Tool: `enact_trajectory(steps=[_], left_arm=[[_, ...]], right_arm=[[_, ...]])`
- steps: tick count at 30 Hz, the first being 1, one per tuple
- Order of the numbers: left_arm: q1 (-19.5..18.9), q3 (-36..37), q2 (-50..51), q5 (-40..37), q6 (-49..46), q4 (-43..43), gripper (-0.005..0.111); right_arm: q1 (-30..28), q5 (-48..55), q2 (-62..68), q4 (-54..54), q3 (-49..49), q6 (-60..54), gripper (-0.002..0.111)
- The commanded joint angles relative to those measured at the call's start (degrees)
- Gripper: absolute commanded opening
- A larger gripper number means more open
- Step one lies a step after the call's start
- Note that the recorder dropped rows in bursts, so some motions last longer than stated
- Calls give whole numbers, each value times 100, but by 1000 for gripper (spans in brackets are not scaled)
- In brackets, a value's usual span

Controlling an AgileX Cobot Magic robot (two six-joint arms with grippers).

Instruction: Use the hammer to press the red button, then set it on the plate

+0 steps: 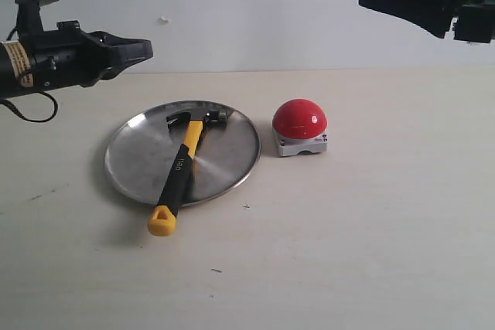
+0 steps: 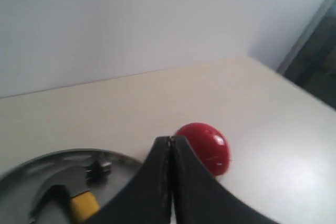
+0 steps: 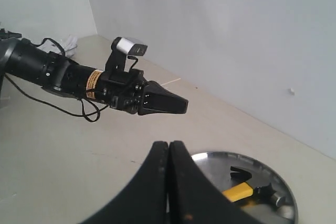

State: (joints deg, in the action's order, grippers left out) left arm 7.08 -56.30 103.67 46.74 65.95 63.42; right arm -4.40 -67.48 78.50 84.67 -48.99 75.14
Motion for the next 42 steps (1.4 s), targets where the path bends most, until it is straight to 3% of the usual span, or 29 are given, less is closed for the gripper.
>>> enact_trajectory(steps=[1,3,8,11,13,16,23,29,42], left_arm=[[324,359,-692,-1901,-1345,-1390,0],[447,541,-962,-2190,-2258,-2381,0],[636,1151,-1503,-1970,-4569,-4892,0],[849,1802,-1834,-1205,-6127,-6645,0],[995,2220,-2043,-678,-6467,-7183,0],[1146,2667,-2360,-294,-6491,-7249,0],[1386,3240,-3057,-314,-6517,-7227,0],[1386,3894,-4078,-347,-6557,-7250,0],[1118,4979,-6702,-1256,-6748,-7238,0]], right_arm=[[-30,-16,-39,18,23,451,0],[-30,-16,-39,18,23,451,0],[-30,-10,-39,29,23,451,0],[-30,-10,-39,29,23,451,0],[-30,-10,-39,29,23,451,0],[-30,-10,-39,29,23,451,0],[-30,-10,-39,29,23,451,0],[-30,1,-39,28,23,451,0],[-30,1,-39,28,23,451,0]])
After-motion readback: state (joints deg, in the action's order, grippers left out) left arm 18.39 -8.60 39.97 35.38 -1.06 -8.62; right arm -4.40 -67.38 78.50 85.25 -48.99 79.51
